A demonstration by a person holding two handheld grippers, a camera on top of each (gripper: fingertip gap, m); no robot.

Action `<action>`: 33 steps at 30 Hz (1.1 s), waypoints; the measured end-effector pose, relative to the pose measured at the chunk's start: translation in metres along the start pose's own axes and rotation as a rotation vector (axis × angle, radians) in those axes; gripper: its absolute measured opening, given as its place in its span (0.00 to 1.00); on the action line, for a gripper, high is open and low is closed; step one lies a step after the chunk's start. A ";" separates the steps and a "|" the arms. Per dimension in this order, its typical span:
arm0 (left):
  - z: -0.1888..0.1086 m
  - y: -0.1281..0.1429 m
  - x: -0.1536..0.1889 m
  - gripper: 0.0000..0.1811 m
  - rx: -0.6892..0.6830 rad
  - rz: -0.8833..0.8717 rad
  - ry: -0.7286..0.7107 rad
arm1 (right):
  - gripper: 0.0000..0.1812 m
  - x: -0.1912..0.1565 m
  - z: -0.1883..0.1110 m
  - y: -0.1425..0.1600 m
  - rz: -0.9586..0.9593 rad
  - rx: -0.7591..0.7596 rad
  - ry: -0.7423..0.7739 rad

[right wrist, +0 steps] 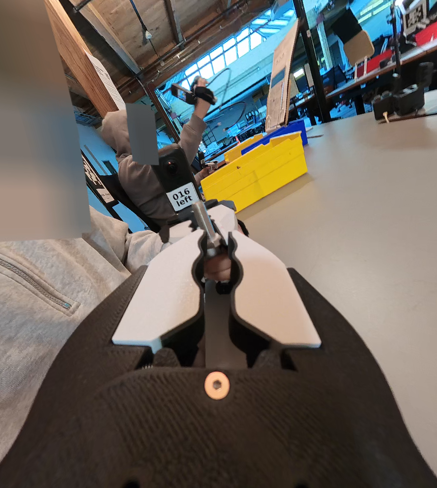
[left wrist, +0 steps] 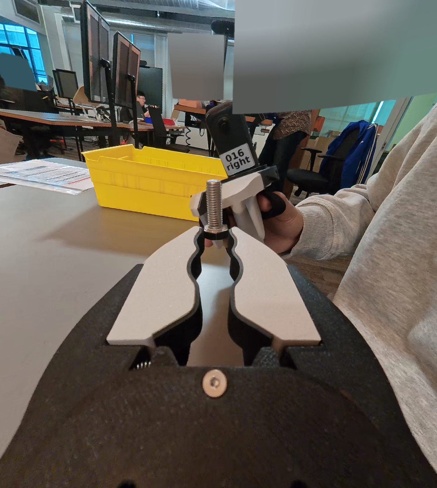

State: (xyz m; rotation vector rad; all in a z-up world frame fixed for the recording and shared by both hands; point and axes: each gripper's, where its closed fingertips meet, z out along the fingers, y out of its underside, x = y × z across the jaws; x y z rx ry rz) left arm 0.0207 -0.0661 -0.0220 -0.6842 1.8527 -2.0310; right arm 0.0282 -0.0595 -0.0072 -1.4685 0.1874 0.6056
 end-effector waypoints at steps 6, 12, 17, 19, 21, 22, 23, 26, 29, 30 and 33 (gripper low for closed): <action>0.002 0.003 0.001 0.09 -0.021 0.006 0.007 | 0.08 -0.009 0.001 -0.003 -0.090 0.002 -0.009; 0.003 0.005 0.003 0.09 -0.027 0.006 0.017 | 0.07 -0.013 0.005 0.003 -0.168 -0.040 0.004; 0.004 0.007 0.006 0.09 -0.043 0.012 0.029 | 0.07 -0.014 0.006 0.005 -0.201 -0.048 0.007; 0.005 0.008 0.006 0.09 -0.045 0.014 0.031 | 0.07 -0.014 0.007 0.006 -0.204 -0.052 0.006; 0.005 0.008 0.006 0.09 -0.045 0.013 0.031 | 0.07 -0.014 0.007 0.006 -0.208 -0.052 0.007; 0.005 0.008 0.006 0.09 -0.045 0.013 0.031 | 0.07 -0.014 0.007 0.006 -0.209 -0.052 0.007; 0.005 0.008 0.006 0.09 -0.045 0.012 0.032 | 0.07 -0.014 0.007 0.006 -0.209 -0.052 0.007; 0.005 0.008 0.007 0.09 -0.045 0.012 0.032 | 0.07 -0.014 0.007 0.006 -0.208 -0.052 0.007; 0.005 0.008 0.007 0.09 -0.045 0.012 0.033 | 0.06 -0.014 0.007 0.006 -0.210 -0.053 0.009; 0.005 0.008 0.007 0.09 -0.045 0.012 0.034 | 0.06 -0.014 0.007 0.006 -0.211 -0.053 0.009; 0.005 0.008 0.007 0.09 -0.045 0.012 0.035 | 0.06 -0.014 0.007 0.007 -0.212 -0.056 0.011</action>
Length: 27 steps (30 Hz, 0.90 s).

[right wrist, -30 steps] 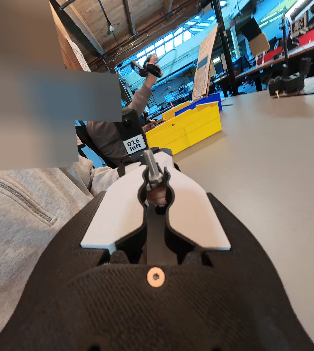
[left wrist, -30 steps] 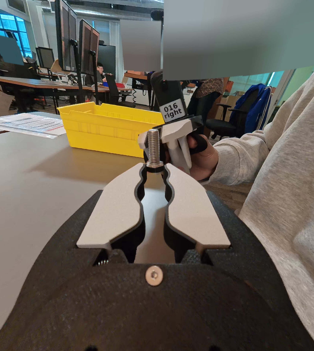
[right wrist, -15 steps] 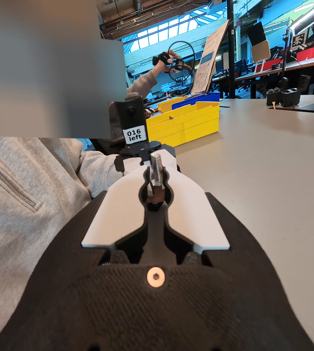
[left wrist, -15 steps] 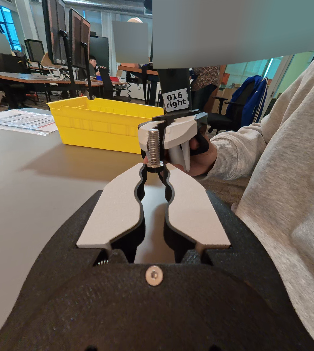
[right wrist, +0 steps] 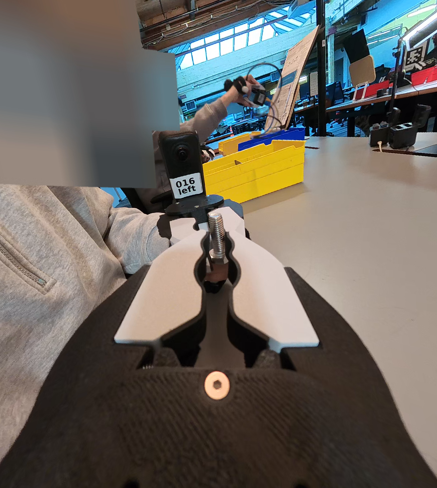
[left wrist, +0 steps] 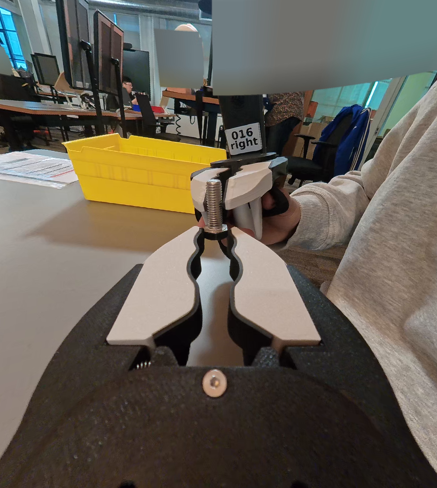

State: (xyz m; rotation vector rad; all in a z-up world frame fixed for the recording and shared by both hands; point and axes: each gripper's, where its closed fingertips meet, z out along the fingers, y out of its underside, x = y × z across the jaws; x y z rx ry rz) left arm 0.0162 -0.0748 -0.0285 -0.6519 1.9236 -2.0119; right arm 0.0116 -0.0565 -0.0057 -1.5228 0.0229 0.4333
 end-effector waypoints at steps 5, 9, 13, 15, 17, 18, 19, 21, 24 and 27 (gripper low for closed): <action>0.000 0.000 0.000 0.09 0.001 -0.001 0.001 | 0.06 0.000 0.000 0.000 -0.004 0.000 0.002; 0.000 0.000 0.001 0.09 0.001 0.000 0.000 | 0.06 0.000 0.000 0.000 -0.004 0.001 0.001; -0.001 -0.001 0.001 0.09 0.007 0.001 -0.002 | 0.06 0.000 0.000 0.001 0.000 -0.004 0.000; -0.002 -0.003 0.000 0.09 0.018 -0.006 -0.002 | 0.06 0.000 0.001 0.003 -0.001 -0.014 0.000; -0.002 -0.003 0.000 0.09 0.023 -0.013 -0.001 | 0.06 0.000 0.001 0.004 -0.006 -0.018 0.003; -0.002 -0.003 0.000 0.09 0.021 -0.013 0.000 | 0.06 0.001 0.001 0.004 -0.009 -0.020 0.005; -0.002 -0.003 0.000 0.09 0.020 -0.013 0.000 | 0.06 0.001 0.001 0.004 -0.011 -0.020 0.006; -0.002 -0.002 0.001 0.09 0.016 -0.011 0.002 | 0.06 0.001 0.001 0.003 -0.008 -0.016 0.005; -0.002 -0.002 0.001 0.09 0.015 -0.012 0.002 | 0.06 0.001 0.001 0.003 -0.007 -0.014 0.005; -0.002 -0.002 0.000 0.09 0.015 -0.014 0.001 | 0.06 0.001 0.000 0.002 -0.011 -0.010 0.008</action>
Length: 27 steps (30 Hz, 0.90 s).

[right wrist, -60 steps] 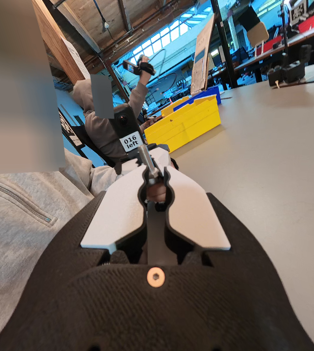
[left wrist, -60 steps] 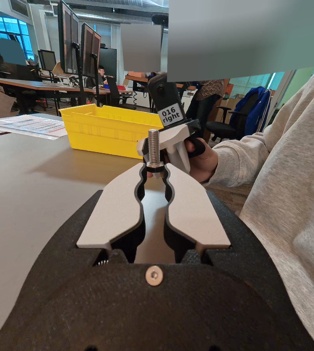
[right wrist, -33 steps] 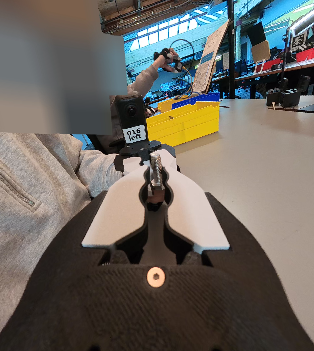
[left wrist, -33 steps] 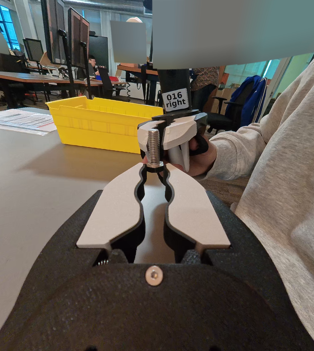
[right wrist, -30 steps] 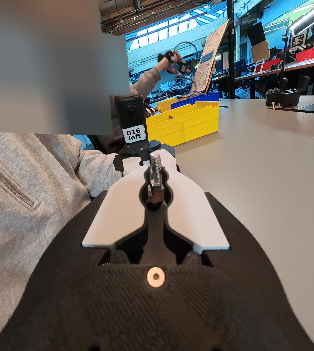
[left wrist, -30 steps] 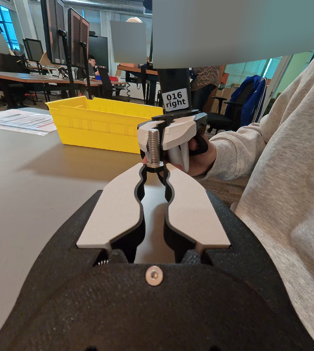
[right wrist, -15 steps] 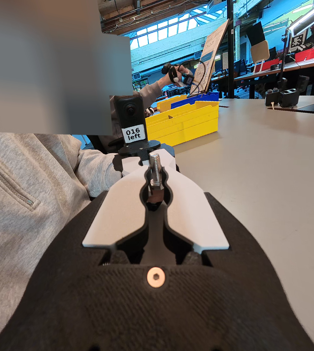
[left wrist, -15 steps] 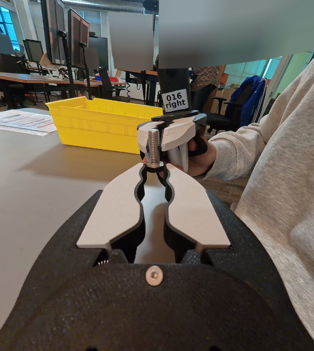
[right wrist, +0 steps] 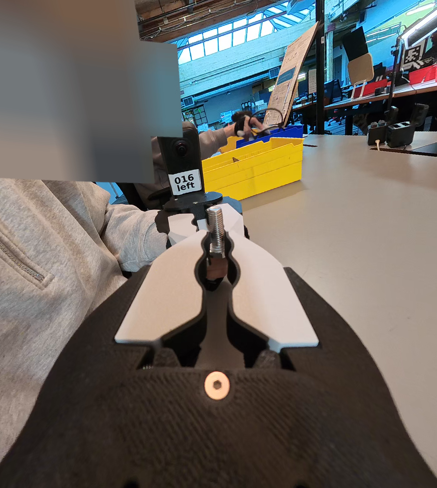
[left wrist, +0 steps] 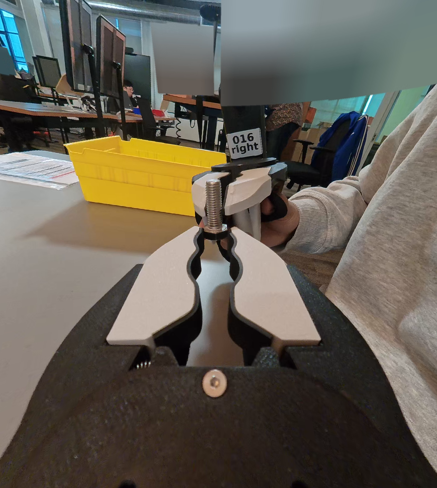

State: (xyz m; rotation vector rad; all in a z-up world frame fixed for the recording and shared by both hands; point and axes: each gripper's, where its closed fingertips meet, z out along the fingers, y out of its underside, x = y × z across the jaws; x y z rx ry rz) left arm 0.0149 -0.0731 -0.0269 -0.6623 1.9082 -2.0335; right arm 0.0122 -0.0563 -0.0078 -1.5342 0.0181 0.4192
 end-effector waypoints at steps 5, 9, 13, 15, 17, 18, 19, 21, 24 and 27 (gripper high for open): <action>0.000 0.001 0.000 0.09 -0.003 0.000 0.000 | 0.06 0.000 -0.001 -0.001 0.002 0.005 0.000; 0.000 0.001 0.000 0.09 -0.006 0.000 0.001 | 0.05 0.000 -0.001 -0.002 0.001 0.009 0.001; 0.000 0.001 0.000 0.09 -0.006 0.000 0.000 | 0.06 0.000 -0.001 -0.002 0.001 0.010 0.001; 0.000 0.001 0.000 0.09 -0.006 0.000 0.000 | 0.06 0.000 -0.001 -0.002 0.002 0.010 0.001; 0.000 0.001 0.000 0.09 -0.005 -0.001 0.000 | 0.06 0.000 -0.001 -0.002 0.002 0.011 0.001; 0.000 0.001 0.000 0.09 -0.005 0.000 0.000 | 0.06 0.000 -0.001 -0.002 0.002 0.011 0.001; 0.000 0.001 0.000 0.09 -0.005 0.000 -0.001 | 0.06 0.000 -0.001 -0.002 0.003 0.013 0.001; 0.000 0.001 -0.001 0.09 -0.002 0.001 -0.002 | 0.06 0.001 -0.001 -0.003 0.005 0.017 0.002; 0.000 0.000 -0.002 0.09 0.004 0.000 -0.006 | 0.06 0.001 -0.002 -0.004 0.009 0.027 0.005; -0.001 -0.001 -0.003 0.09 0.008 0.002 -0.013 | 0.06 0.003 -0.003 -0.005 0.013 0.032 0.011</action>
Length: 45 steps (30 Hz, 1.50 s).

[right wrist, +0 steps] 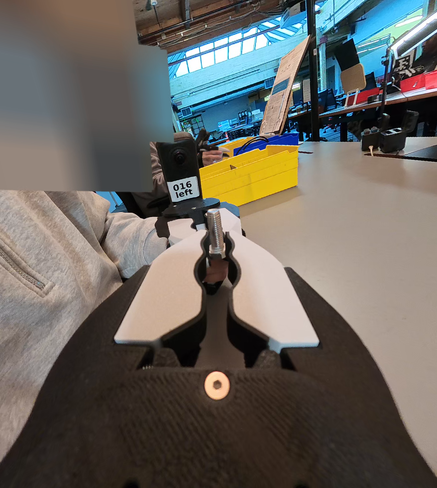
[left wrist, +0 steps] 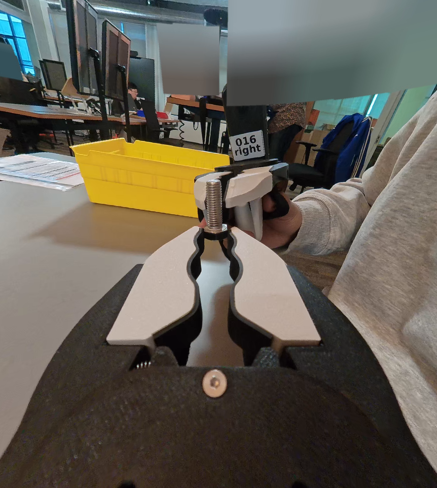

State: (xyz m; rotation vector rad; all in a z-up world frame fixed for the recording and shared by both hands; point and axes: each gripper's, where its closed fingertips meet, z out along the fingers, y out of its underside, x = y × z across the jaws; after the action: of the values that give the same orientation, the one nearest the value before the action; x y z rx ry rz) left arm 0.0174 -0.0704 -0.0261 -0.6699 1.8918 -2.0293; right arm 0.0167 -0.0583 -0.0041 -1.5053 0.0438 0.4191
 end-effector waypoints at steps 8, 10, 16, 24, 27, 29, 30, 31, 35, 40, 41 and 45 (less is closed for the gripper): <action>-0.001 -0.003 -0.004 0.09 0.015 0.003 -0.018 | 0.06 0.002 -0.001 -0.001 -0.010 0.004 0.021; -0.001 -0.004 -0.005 0.09 0.019 0.005 -0.023 | 0.05 0.005 -0.004 -0.006 -0.021 0.025 0.044; -0.004 -0.005 -0.007 0.09 0.026 0.011 -0.041 | 0.04 0.013 -0.012 -0.019 -0.021 0.095 0.093; -0.014 -0.006 -0.010 0.09 0.035 0.014 -0.087 | 0.05 0.011 0.003 -0.011 -0.026 0.044 0.052; -0.020 -0.007 -0.012 0.09 0.041 0.014 -0.112 | 0.05 0.011 0.009 -0.008 -0.025 0.023 0.039; -0.024 -0.007 -0.013 0.09 0.045 0.014 -0.131 | 0.05 0.014 0.014 -0.005 -0.018 0.006 0.041; -0.027 -0.008 -0.013 0.09 0.048 0.014 -0.140 | 0.04 0.016 0.016 -0.004 -0.011 -0.002 0.043; -0.029 -0.008 -0.013 0.09 0.051 0.014 -0.149 | 0.04 0.017 0.018 -0.002 -0.003 -0.008 0.042; -0.040 -0.010 -0.014 0.09 0.062 0.016 -0.189 | 0.04 0.018 0.029 0.001 0.012 -0.023 0.017; -0.056 -0.013 -0.014 0.09 0.083 0.016 -0.243 | 0.05 0.016 0.046 0.010 0.011 -0.072 -0.028; -0.059 -0.014 -0.013 0.09 0.086 0.018 -0.255 | 0.05 0.015 0.051 0.014 0.014 -0.089 -0.039; -0.072 -0.017 -0.011 0.09 0.101 0.026 -0.302 | 0.06 0.010 0.067 0.028 -0.001 -0.152 -0.084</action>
State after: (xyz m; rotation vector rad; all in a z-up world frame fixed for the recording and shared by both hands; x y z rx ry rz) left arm -0.0085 -0.0013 -0.0134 -0.8645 1.6075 -1.8704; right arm 0.0027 0.0099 -0.0283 -1.6355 -0.0559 0.4931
